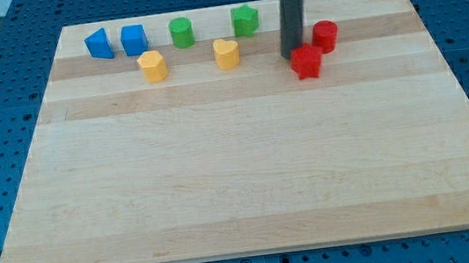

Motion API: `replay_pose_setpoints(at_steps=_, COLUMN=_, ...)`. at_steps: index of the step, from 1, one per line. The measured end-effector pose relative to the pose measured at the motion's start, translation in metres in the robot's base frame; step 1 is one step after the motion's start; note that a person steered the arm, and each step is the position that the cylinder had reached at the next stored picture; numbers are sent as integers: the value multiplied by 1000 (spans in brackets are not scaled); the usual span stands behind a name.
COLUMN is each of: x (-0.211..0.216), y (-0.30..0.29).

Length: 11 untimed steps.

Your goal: Move the yellow heart diagonally bottom left to the red star

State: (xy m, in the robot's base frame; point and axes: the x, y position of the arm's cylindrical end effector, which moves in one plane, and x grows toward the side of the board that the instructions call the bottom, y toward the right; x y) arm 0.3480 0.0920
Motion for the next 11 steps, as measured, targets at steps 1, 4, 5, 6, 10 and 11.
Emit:
replay_pose_setpoints(at_steps=1, x=31, y=4)
replay_pose_setpoints(at_steps=4, x=-22, y=-5)
replay_pose_setpoints(at_steps=5, x=-70, y=-18)
replay_pose_setpoints(at_steps=6, x=-85, y=-70)
replay_pose_setpoints(at_steps=10, x=-1, y=-155)
replay_pose_setpoints(at_steps=11, x=39, y=-151)
